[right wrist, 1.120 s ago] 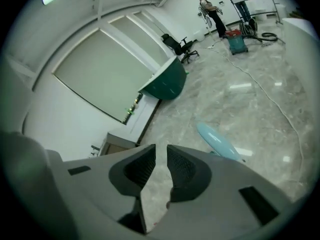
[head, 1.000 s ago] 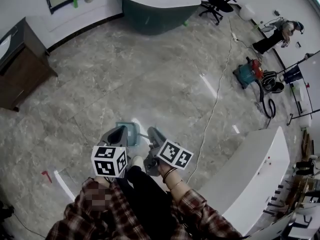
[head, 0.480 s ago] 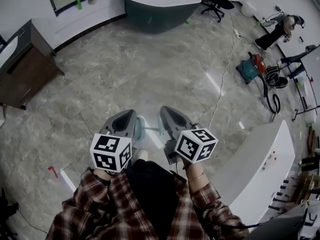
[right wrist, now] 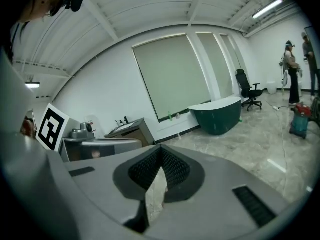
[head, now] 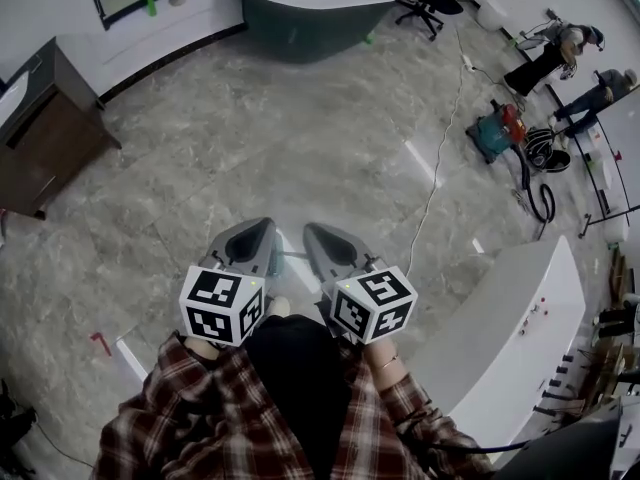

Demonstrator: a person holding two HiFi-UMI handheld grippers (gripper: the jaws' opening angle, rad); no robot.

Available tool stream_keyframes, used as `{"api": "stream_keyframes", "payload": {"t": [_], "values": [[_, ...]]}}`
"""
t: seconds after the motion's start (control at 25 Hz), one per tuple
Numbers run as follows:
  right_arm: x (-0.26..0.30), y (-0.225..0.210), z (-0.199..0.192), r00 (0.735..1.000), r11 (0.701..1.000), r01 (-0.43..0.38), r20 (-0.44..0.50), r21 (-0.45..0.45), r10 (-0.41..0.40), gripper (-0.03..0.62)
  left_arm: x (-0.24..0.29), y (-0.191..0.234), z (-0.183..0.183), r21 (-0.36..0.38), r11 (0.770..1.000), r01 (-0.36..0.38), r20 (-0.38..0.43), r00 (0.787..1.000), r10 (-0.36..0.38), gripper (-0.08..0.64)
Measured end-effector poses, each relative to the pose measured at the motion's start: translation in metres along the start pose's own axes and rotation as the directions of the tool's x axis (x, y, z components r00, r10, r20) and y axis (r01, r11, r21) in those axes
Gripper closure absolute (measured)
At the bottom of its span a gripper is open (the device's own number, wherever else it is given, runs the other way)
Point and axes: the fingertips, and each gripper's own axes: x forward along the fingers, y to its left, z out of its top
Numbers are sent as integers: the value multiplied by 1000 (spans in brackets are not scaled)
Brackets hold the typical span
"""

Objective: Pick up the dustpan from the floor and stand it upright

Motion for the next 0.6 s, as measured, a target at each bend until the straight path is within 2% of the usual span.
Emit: {"api": "stream_keyframes", "payload": {"t": [0.16,0.36,0.6], "values": [[12,2,2,1000,1000,3,-28,-26,-4,581,5,9,11,7,1000,2,12,1000,-2,560],[33,4,13,999,1000,-21,-32,8,21,581,3,22,25,12,1000,-1,16,1000,1,558],[41,-2,25,999,999,-14,-33,49,15,581,6,29,33,38,999,0,-14,1000,1,559]]}}
